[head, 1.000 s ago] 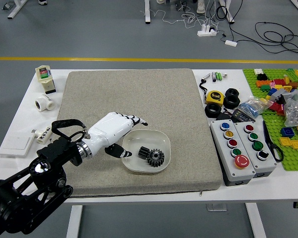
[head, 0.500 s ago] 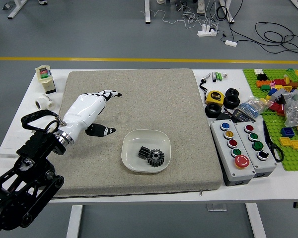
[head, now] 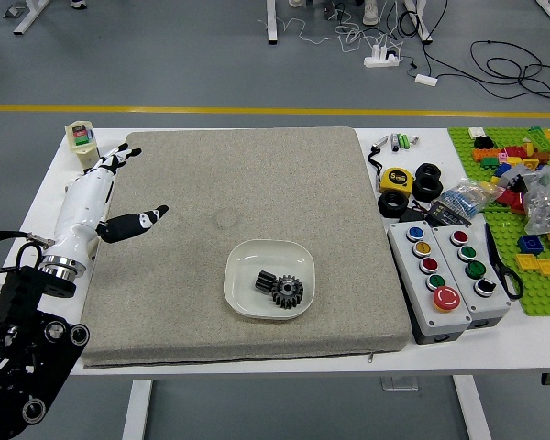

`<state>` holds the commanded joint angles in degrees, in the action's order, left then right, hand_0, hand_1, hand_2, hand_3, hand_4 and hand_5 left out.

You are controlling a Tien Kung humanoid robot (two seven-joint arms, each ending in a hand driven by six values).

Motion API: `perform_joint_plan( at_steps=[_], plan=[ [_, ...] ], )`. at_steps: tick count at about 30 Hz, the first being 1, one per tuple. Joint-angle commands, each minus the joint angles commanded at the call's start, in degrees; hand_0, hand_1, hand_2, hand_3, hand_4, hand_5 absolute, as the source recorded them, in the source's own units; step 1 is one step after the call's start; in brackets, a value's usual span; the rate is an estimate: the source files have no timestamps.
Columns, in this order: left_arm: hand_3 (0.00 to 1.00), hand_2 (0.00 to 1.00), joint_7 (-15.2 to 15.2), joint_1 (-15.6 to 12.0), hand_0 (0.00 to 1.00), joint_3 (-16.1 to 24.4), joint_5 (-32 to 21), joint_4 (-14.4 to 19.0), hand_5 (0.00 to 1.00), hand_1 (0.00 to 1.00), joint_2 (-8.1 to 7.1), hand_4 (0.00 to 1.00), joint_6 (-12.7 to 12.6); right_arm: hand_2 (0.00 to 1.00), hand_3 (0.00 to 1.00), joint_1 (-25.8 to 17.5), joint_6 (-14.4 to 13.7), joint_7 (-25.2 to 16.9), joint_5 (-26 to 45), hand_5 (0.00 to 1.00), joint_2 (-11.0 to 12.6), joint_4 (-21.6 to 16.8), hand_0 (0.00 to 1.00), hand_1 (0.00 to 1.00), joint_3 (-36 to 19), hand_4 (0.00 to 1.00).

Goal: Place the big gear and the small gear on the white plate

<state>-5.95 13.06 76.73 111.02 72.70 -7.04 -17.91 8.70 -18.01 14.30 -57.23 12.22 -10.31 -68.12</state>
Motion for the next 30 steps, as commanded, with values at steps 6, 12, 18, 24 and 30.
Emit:
perform_joint_plan(
  at_steps=[6, 12, 18, 24, 30],
  plan=[
    [0.796, 0.876, -1.2, -1.1, 0.719, 0.6, -14.4, 0.0, 0.550, 0.777, 0.39, 0.818, 4.1, 0.700, 0.553, 0.0, 0.0, 0.0, -0.1, 0.656, 0.0, 0.0, 0.604, 0.611, -0.1, 0.758],
    [0.825, 0.888, -2.7, -1.4, 0.751, 0.9, -28.9, -0.1, 0.642, 0.790, 0.82, 0.819, 5.6, 0.700, 0.553, 0.1, 0.0, 0.0, -0.1, 0.656, 0.0, 0.0, 0.604, 0.612, 0.0, 0.758],
    [0.829, 0.894, -2.5, -1.4, 0.757, 1.1, -43.4, -0.3, 0.690, 0.798, 0.95, 0.822, 5.6, 0.700, 0.553, 0.2, -0.1, 0.0, 0.0, 0.656, 0.0, 0.0, 0.605, 0.611, 0.1, 0.758],
    [0.833, 0.899, -2.4, -1.3, 0.762, 1.3, -49.6, -0.4, 0.714, 0.801, 1.04, 0.821, 5.6, 0.700, 0.552, 0.2, 0.0, -0.1, 0.1, 0.656, 0.0, 0.0, 0.604, 0.611, 0.2, 0.757],
    [0.833, 0.900, -2.1, -1.4, 0.767, 1.6, -49.0, -1.0, 0.725, 0.805, 1.30, 0.823, 5.5, 0.701, 0.553, 0.3, -0.1, -0.1, 0.3, 0.656, 0.1, 0.0, 0.604, 0.612, 0.3, 0.758]
  ],
)
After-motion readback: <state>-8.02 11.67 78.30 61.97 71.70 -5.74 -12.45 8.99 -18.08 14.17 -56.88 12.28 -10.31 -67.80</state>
